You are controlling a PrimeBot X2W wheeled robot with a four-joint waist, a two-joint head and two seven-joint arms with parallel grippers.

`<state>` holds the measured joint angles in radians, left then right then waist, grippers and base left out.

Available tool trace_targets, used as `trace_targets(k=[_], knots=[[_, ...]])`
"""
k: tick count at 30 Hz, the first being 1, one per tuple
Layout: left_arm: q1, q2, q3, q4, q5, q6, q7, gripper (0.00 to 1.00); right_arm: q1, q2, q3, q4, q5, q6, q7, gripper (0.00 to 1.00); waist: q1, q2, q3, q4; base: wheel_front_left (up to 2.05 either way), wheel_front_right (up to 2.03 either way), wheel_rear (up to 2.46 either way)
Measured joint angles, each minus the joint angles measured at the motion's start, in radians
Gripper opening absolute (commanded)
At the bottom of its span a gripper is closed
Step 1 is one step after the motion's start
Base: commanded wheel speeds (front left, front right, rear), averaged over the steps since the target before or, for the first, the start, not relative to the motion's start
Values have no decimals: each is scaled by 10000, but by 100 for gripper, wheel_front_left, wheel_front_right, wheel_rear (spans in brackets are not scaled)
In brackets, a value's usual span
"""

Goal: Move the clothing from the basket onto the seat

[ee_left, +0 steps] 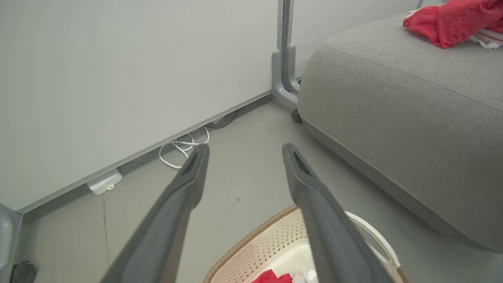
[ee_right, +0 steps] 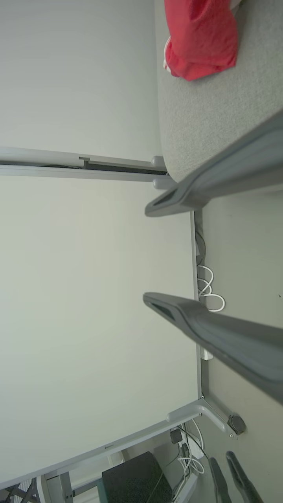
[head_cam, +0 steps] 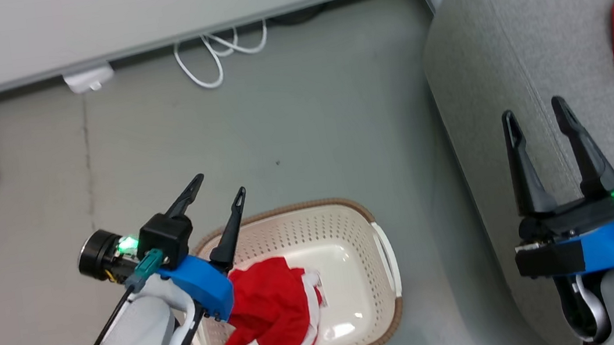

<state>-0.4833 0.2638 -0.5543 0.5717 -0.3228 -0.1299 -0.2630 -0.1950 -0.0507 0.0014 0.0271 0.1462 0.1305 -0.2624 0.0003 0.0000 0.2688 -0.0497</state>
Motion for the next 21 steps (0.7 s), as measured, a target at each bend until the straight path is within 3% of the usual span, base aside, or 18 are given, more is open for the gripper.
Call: trace_targets(k=[8,14,21], knots=[[-1676,376,-2830,1977,-849,0,128,100,-741,0,94,-228,-82,0,0,100,0,0,1481,-472,0,0,0],[-2924,443,-5237,3141,-1638,0,882,100,-1367,0,167,-466,-140,0,-2,100,0,0,2684,-764,0,0,0],[-3735,512,-6991,3772,-2157,0,1701,100,-1897,2,362,-692,-134,0,0,100,-1,0,3822,-1008,0,0,0]])
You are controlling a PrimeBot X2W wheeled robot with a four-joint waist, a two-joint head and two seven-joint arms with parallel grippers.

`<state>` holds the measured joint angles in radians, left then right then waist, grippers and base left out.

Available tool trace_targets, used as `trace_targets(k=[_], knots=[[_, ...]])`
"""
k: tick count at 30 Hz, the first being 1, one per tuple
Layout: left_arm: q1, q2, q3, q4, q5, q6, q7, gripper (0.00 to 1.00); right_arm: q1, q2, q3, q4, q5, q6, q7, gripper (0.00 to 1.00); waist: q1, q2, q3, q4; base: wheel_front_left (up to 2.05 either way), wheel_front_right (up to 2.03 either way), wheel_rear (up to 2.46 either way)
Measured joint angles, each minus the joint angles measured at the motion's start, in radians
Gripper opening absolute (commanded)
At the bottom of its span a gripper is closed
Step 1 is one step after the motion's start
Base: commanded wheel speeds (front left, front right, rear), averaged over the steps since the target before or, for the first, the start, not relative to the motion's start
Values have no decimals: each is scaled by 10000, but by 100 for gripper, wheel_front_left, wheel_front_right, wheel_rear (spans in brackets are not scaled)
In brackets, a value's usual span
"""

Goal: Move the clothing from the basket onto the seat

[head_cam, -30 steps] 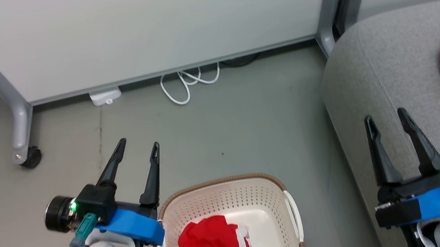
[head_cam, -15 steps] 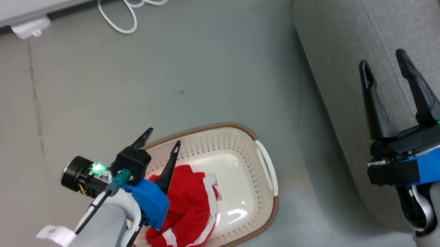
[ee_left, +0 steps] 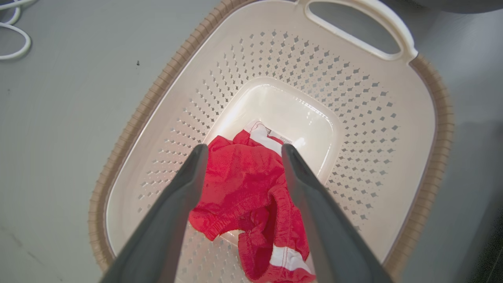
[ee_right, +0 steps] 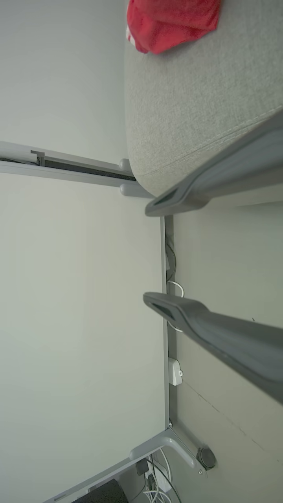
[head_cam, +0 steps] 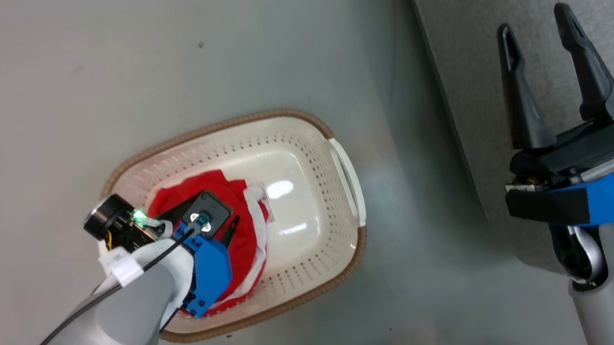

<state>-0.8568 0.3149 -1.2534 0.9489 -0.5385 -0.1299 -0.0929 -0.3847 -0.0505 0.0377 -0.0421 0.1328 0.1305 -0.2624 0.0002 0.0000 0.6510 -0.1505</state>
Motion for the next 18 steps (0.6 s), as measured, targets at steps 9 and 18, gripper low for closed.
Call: trace_targets(k=[9,18], knots=[[-167,211,-265,198,382,0,2048,100,-406,-2,119,-414,33,0,0,100,0,-1,1304,-432,0,0,0],[-311,548,-272,6,368,0,3603,100,-479,-2,132,-782,77,0,0,100,0,-1,2235,-814,0,0,0]])
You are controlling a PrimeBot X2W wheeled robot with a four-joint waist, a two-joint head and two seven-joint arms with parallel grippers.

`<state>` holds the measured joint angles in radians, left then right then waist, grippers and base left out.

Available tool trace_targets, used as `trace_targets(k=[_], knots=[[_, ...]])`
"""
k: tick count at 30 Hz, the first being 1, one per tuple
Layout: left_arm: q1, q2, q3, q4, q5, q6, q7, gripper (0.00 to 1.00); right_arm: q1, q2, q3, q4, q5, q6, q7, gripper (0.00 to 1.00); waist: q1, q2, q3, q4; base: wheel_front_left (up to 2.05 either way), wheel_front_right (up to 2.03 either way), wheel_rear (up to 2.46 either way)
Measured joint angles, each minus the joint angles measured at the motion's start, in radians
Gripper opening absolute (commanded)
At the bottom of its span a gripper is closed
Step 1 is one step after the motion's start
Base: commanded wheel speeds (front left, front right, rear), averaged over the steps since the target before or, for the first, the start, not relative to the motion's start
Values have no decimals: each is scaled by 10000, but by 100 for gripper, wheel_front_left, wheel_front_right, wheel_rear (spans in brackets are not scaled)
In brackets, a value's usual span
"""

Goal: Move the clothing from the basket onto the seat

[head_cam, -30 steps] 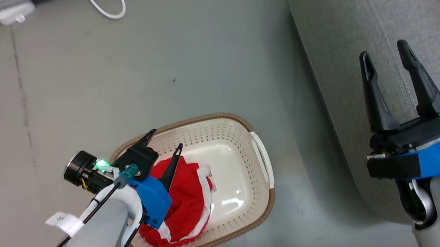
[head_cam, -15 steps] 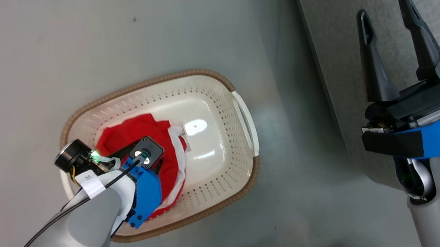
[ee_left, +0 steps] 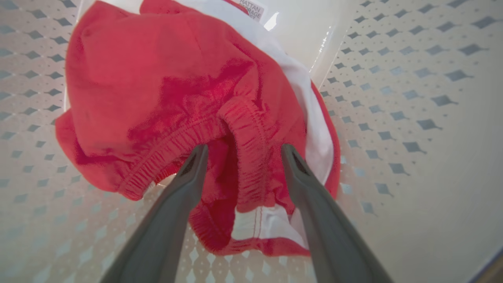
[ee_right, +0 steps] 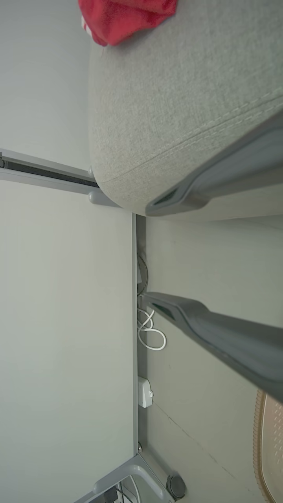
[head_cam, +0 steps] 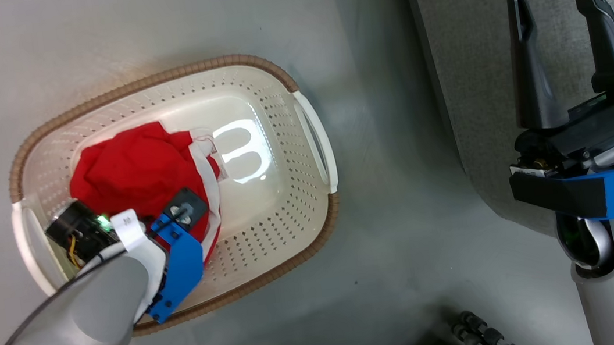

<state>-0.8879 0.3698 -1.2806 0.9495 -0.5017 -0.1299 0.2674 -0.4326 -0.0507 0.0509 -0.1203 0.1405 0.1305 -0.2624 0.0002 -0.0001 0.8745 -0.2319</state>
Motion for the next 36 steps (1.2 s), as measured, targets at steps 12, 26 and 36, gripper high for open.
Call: trace_targets(k=[12,26,36], knots=[[-509,286,0,-56,-755,0,449,100,-5,0,-132,-428,138,2,0,100,-1,0,960,-237,0,0,0],[-809,121,-2,255,-270,0,-42,0,-5,0,-253,-652,157,0,0,100,-1,0,1460,-333,0,0,0],[-808,-274,0,169,-153,0,-1214,0,-35,0,-276,-431,125,2,0,100,-2,1,852,-78,0,0,0]])
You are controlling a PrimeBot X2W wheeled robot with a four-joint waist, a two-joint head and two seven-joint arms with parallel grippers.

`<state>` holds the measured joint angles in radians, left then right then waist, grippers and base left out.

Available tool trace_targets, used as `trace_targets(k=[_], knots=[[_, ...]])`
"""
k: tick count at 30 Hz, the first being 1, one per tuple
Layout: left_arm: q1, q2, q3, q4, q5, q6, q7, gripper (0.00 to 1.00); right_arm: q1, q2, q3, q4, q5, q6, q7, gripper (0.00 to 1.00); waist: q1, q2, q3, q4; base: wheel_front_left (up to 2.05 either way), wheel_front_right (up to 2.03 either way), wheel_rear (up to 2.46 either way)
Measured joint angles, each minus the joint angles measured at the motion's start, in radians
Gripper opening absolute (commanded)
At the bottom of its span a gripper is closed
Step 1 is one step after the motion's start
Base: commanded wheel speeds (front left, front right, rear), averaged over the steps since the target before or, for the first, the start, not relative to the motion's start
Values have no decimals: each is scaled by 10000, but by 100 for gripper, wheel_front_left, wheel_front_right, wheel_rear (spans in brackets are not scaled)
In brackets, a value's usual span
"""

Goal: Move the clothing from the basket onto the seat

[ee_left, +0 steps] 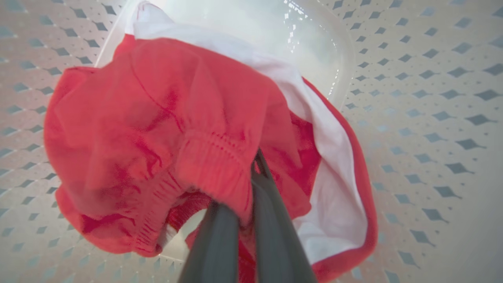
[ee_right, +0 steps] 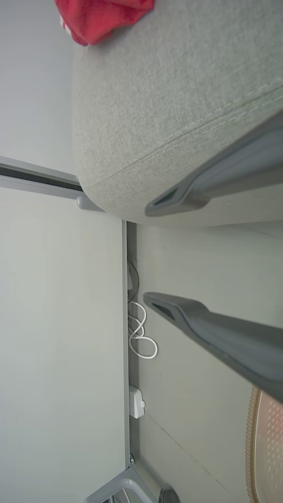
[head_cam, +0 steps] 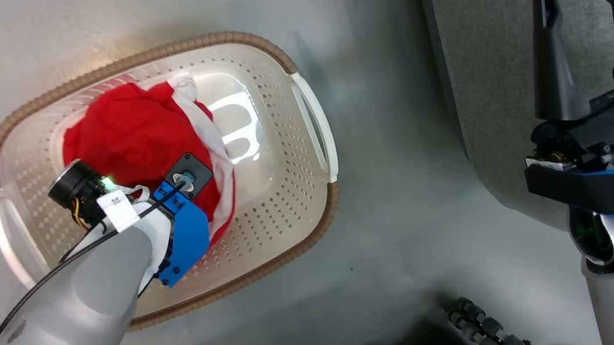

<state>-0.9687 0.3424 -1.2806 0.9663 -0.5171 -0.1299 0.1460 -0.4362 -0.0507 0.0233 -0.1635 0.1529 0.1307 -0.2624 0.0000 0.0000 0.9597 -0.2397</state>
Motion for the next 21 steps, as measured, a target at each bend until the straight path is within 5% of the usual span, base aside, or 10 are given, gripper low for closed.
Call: trace_targets(k=[21], knots=[[1318,-629,-2,-397,-1269,0,-2727,0,886,4,-142,1262,-115,-2,0,100,-1,0,-3652,692,0,0,0]])
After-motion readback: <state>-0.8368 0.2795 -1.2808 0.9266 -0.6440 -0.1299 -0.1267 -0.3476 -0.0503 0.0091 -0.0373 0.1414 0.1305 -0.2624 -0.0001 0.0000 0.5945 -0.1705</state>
